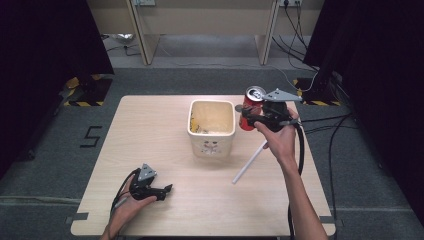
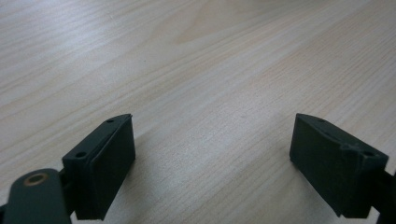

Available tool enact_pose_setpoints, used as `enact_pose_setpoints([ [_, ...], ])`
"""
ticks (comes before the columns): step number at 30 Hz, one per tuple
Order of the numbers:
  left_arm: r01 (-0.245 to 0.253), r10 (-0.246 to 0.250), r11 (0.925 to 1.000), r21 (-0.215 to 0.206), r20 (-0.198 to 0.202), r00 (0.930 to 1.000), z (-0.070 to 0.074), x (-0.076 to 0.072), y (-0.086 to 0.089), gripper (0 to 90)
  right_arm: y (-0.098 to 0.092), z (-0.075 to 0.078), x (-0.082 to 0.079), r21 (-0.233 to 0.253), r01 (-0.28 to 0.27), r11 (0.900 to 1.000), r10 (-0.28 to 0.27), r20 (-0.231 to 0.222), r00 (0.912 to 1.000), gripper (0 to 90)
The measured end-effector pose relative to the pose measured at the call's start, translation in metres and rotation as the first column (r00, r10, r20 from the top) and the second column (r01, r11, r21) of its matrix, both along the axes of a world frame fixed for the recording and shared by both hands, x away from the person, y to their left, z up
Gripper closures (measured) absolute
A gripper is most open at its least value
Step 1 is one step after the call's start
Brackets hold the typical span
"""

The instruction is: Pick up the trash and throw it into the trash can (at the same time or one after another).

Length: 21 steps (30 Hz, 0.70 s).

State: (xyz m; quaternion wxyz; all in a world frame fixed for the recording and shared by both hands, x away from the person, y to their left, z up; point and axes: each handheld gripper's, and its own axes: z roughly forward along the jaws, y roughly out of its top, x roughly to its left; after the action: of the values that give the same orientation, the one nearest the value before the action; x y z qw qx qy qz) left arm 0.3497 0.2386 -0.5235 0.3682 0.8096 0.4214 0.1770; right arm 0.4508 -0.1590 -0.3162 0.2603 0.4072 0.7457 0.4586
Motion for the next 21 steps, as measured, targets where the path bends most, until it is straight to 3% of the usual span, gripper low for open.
enact_pose_setpoints([
  [10,0.000,0.000,1.0000,0.000,0.000,1.0000,0.000,0.000,0.000,13.3,0.009,0.009,0.005,-0.014,-0.011,1.000,0.011,0.008,0.9999,33.8],
  [21,0.001,-0.001,1.0000,0.001,-0.002,1.0000,0.000,0.000,0.000,13.3,0.044,0.011,0.020,-0.028,-0.065,0.997,0.065,-0.007,0.9979,33.8],
])
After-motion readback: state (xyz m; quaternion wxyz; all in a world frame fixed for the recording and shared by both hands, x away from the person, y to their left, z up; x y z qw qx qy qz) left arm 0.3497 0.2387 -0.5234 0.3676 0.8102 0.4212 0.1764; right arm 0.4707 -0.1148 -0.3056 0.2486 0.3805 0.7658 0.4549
